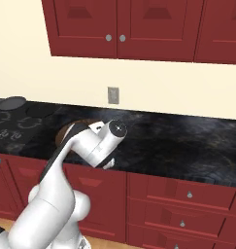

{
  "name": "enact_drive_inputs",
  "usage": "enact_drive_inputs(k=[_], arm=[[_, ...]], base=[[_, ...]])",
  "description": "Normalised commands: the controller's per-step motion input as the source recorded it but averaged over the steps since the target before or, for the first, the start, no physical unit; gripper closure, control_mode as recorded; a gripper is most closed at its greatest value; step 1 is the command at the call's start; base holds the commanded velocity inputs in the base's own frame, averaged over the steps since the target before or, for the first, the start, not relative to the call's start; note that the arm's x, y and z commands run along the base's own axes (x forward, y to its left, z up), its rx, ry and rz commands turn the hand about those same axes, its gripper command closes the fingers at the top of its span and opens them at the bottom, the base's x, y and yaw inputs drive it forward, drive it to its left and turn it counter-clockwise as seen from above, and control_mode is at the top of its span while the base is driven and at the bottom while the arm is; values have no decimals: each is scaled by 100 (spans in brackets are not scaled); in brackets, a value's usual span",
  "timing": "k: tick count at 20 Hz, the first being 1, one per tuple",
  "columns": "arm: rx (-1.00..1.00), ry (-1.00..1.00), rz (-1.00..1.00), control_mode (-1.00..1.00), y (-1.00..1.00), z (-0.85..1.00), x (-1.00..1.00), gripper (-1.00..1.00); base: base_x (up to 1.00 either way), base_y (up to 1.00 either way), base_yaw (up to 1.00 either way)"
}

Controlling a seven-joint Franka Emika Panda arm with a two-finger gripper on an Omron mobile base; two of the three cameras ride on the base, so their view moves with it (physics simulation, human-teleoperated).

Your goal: Place one of the steaks on the plate and the other in the bowl. Then place the bowl in the fridge.

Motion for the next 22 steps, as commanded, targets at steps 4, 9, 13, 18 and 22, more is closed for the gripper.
enact_drive_inputs(k=[4,9,13,18,22], arm=[[2,-1,0,100,-2,0,0,100],[0,0,0,100,0,0,0,100],[0,0,0,100,0,0,0,100],[0,0,0,100,0,0,0,100],[0,0,0,100,0,0,0,100]], base=[[-2,-36,-11],[4,-65,-56],[6,-63,-77],[0,-59,-84],[0,-61,-84]])
